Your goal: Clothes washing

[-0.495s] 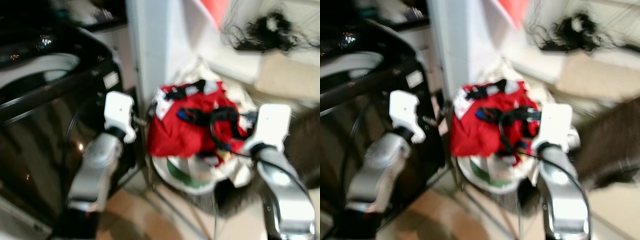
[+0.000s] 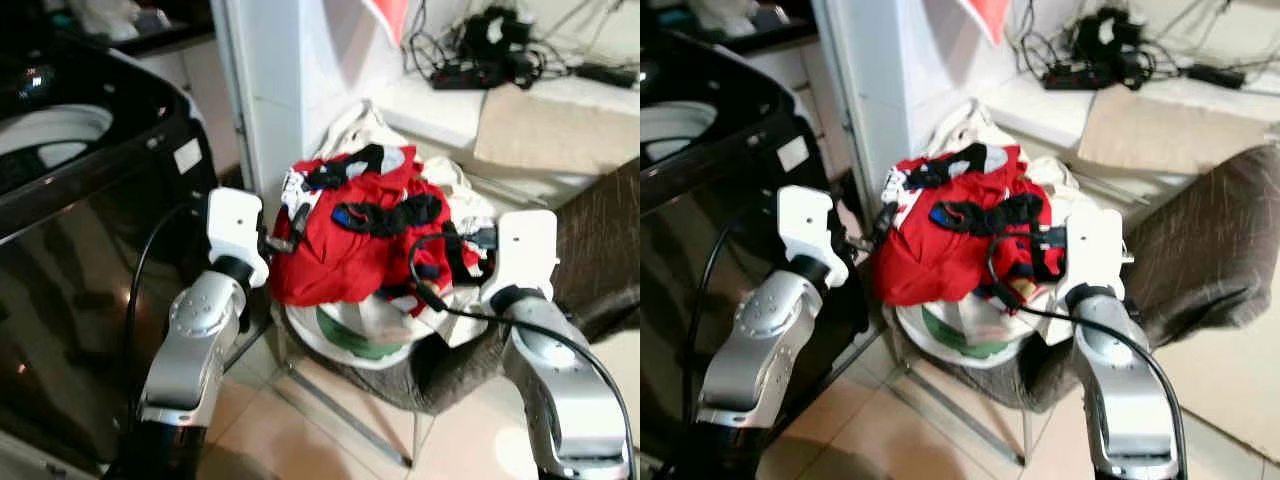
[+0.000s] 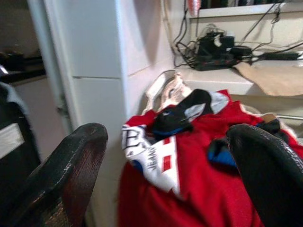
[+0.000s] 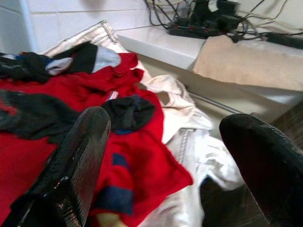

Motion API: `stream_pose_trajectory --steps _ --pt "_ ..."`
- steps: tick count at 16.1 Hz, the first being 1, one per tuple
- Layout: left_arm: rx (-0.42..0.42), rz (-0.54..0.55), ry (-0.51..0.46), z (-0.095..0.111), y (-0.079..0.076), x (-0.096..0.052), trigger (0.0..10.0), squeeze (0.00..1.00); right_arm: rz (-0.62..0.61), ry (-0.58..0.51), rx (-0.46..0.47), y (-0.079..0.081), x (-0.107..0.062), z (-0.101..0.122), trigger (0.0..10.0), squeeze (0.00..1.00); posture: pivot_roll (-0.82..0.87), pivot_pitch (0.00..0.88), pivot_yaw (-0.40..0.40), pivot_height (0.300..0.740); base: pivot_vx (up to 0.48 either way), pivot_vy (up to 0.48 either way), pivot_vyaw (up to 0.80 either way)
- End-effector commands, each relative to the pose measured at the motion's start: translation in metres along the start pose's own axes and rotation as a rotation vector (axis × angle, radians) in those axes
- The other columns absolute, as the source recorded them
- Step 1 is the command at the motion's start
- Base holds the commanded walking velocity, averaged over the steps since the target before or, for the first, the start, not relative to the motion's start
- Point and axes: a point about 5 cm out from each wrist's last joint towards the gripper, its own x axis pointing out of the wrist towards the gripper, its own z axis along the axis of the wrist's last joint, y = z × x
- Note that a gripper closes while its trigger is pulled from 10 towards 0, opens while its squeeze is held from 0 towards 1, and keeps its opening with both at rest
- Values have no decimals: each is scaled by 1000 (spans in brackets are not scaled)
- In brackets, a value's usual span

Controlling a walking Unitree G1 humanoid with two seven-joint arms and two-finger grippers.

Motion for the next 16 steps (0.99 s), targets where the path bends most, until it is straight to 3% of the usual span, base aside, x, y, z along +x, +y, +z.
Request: stream_pose_trajectory --steps 1,4,6,8,9,13,16 --pt "19 30 -15 4 8 -3 10000 0 54 18 1 7 0 -4 10000 0 -83 0 -5 740 255 0 0" --pt "8 39 -1 1 11 -8 10000 0 80 23 -29 11 -1 -7 10000 0 -75 0 -12 740 288 0 800" --pt "13 20 2 0 9 -7 10000 0 56 30 19 7 -1 -9 10000 0 -76 0 -6 740 315 0 0" --pt "12 8 3 0 8 -6 10000 0 50 25 -10 6 -1 -9 10000 0 -76 0 -6 740 330 0 0" --pt "12 -3 6 0 7 -5 10000 0 22 18 32 3 -2 -7 10000 0 -82 0 5 740 334 0 0" --pt "11 -12 7 0 6 -3 10000 0 18 14 40 3 -2 -7 10000 0 -89 0 15 740 341 0 -722" --pt "10 -24 3 0 6 0 10000 0 23 9 21 3 -3 -6 10000 0 -92 0 20 740 340 0 0"
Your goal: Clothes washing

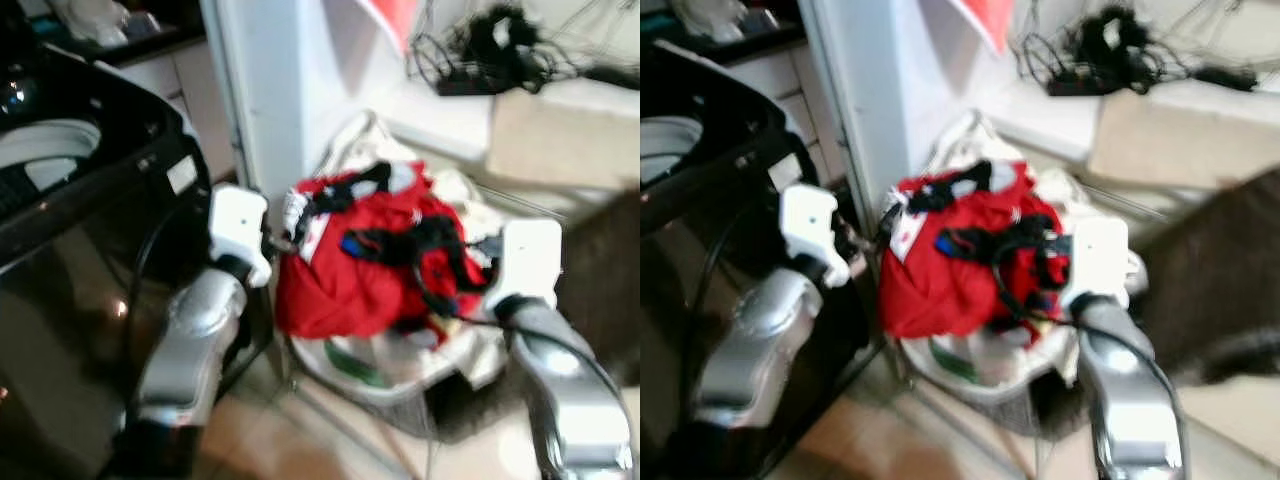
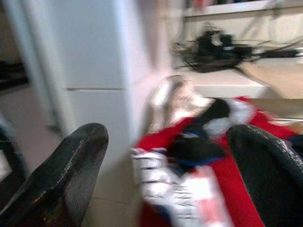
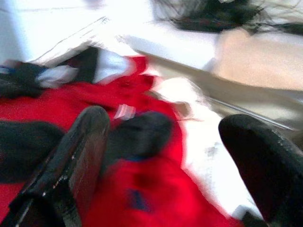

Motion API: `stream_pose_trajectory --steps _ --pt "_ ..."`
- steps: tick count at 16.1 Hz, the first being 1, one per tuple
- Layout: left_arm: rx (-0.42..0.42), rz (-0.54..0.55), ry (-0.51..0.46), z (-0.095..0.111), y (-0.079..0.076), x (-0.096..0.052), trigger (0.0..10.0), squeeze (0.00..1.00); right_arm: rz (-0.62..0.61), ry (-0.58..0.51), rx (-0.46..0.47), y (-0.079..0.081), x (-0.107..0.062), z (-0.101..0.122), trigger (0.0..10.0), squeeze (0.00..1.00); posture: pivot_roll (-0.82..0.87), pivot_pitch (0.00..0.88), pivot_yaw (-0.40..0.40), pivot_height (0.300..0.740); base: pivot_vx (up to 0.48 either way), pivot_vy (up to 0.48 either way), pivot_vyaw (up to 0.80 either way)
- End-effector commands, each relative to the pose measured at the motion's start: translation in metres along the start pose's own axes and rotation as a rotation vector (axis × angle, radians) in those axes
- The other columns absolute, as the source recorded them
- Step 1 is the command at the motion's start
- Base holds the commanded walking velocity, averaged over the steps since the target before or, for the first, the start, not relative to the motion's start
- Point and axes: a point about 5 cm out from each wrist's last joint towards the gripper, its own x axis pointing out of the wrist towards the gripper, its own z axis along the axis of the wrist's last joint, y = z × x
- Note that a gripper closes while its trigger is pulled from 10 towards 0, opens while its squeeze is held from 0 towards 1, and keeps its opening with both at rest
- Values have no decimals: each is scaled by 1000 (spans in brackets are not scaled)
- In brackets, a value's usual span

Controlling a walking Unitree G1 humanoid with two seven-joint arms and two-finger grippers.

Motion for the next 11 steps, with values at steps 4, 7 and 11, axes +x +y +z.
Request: stream_pose_trajectory --steps 4,7,11 --pt "-27 -34 -30 3 -6 4 10000 0 -19 -22 -31 -6 -1 7 10000 0 -98 0 22 740 84 0 0" --pt "-17 -47 -24 2 -8 6 10000 0 -35 -16 -24 -9 0 5 10000 0 -99 0 20 740 0 214 0" --pt "-16 -47 -23 2 -8 8 10000 0 -55 -10 -12 -11 -1 4 10000 0 -104 0 24 740 0 398 0"
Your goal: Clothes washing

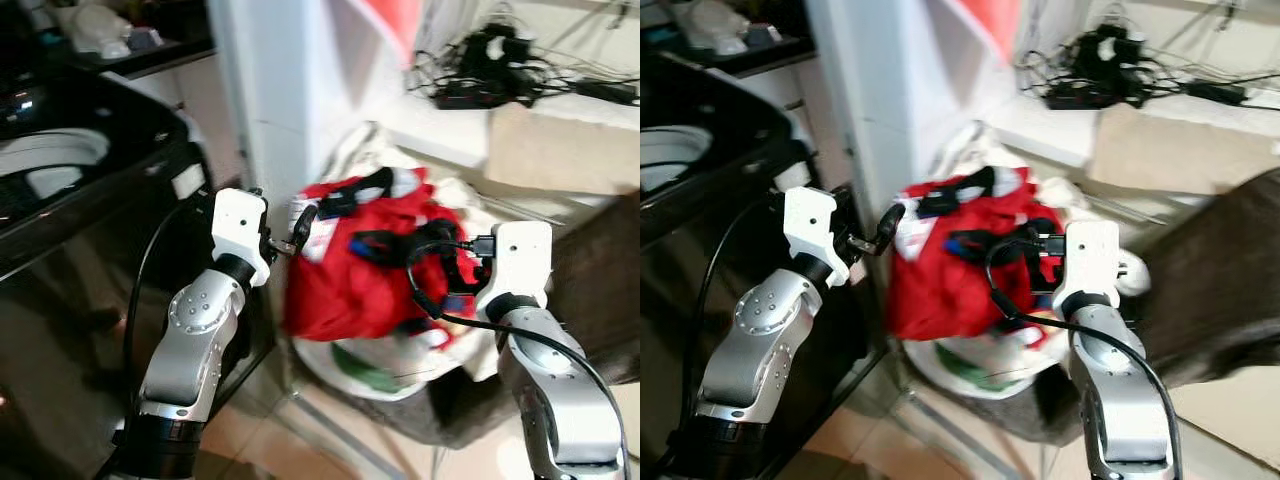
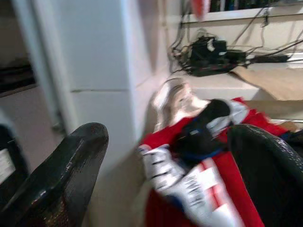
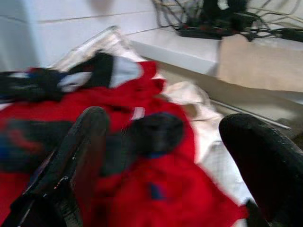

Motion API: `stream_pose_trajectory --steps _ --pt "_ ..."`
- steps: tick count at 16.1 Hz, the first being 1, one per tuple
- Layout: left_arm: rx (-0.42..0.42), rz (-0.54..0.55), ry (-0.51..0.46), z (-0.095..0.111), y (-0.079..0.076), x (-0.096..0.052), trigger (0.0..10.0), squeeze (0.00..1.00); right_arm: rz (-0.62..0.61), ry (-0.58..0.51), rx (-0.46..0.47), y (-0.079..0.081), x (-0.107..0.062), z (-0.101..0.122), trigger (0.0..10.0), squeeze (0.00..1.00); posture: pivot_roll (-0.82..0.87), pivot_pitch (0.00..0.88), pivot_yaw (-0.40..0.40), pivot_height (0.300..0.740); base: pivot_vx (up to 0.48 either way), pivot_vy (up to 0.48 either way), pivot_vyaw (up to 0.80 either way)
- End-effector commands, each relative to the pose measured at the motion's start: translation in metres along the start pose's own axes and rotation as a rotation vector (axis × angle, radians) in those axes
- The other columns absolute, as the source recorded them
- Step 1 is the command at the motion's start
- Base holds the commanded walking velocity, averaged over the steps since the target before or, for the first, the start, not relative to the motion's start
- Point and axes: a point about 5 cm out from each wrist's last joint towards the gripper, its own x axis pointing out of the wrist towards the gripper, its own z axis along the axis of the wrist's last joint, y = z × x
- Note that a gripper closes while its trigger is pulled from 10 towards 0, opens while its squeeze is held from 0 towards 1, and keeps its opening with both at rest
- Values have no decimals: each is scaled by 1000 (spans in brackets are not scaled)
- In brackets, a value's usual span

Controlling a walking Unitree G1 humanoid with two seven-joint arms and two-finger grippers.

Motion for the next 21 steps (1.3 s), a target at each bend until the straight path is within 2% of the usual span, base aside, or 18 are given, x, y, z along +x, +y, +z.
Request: stream_pose_trajectory --steps 1,5,10,12,14,18,21 --pt "5 -7 -18 5 -1 3 10000 0 -28 -6 -5 -6 0 3 10000 0 -106 0 25 740 0 420 -456" --pt "8 -19 -14 3 -3 4 10000 0 -20 0 -37 -7 0 1 10000 0 -108 0 29 740 0 416 0" --pt "15 -31 -9 2 -5 4 10000 0 -22 -2 -35 -7 1 1 10000 0 -101 0 29 740 0 415 0" --pt "76 -24 -3 2 -6 3 10000 0 -20 -4 -32 -7 1 1 10000 0 -97 0 29 740 0 -240 0" --pt "-16 12 -3 0 -4 1 10000 0 -21 -6 -32 -7 1 1 10000 0 -97 0 30 740 0 0 0" --pt "71 -20 -6 0 -5 -3 10000 0 -27 -8 -50 -8 2 1 10000 0 -88 0 25 740 80 0 0" --pt "55 -14 -2 0 -4 -3 10000 0 -21 -10 -51 -7 2 1 10000 0 -91 0 27 740 385 0 0"
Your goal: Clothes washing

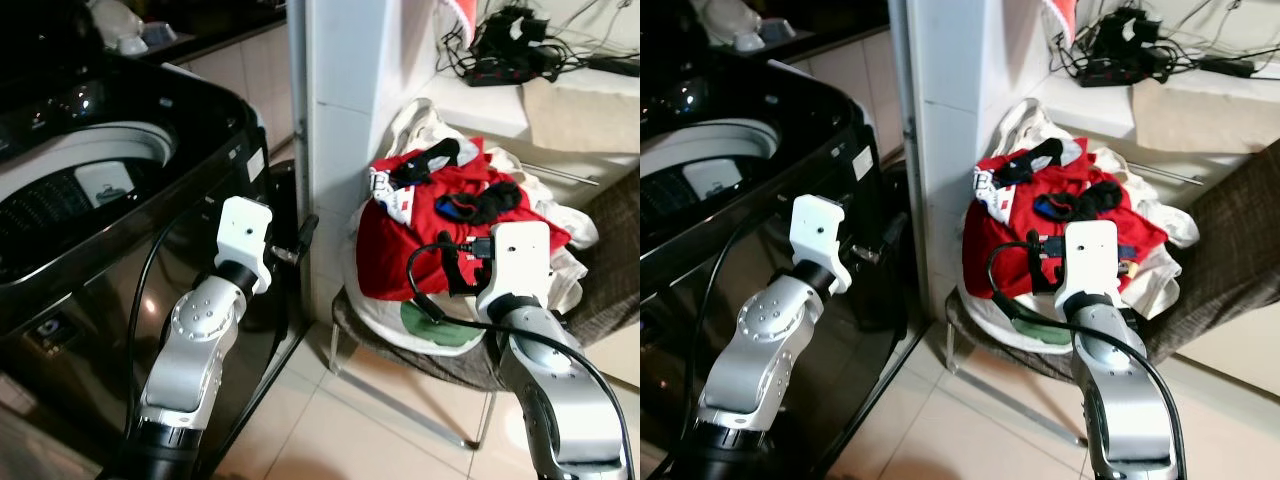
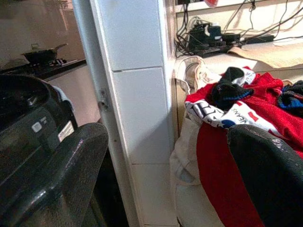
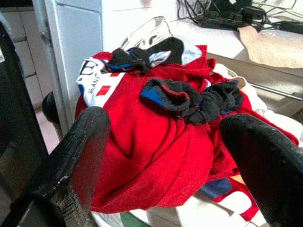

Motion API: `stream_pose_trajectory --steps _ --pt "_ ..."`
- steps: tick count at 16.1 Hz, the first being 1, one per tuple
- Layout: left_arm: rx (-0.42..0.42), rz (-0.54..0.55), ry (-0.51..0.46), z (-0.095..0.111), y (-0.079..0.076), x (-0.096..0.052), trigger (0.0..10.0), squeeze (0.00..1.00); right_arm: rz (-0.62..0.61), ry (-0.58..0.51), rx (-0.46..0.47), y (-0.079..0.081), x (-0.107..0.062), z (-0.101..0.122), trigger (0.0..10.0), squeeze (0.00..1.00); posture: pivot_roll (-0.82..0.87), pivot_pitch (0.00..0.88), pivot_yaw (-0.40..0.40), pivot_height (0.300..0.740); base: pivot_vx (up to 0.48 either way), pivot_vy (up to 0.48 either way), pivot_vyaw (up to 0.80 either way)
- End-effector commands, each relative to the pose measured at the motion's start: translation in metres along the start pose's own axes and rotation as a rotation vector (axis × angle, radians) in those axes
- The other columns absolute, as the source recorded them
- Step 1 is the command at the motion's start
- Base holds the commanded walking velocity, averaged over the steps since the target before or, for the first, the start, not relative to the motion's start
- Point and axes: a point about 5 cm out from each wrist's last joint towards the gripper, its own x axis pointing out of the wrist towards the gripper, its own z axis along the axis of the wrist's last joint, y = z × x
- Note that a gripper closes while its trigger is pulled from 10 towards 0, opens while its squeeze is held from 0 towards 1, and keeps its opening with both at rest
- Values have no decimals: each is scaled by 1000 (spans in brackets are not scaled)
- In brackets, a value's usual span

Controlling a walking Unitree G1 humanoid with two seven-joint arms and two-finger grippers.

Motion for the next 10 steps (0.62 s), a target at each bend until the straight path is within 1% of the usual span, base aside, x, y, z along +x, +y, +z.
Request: stream_pose_trajectory --steps 1,4,10 --pt "6 7 -18 5 3 0 10000 0 -7 -18 -8 -1 1 3 10000 0 -91 0 27 740 412 0 0" --pt "1 23 -10 3 6 -1 10000 0 -2 -18 -6 -1 0 3 10000 0 -90 0 28 740 423 0 0" --pt "-4 60 9 -1 14 -7 10000 0 47 -31 -46 5 3 4 10000 0 -82 0 16 740 424 0 0"
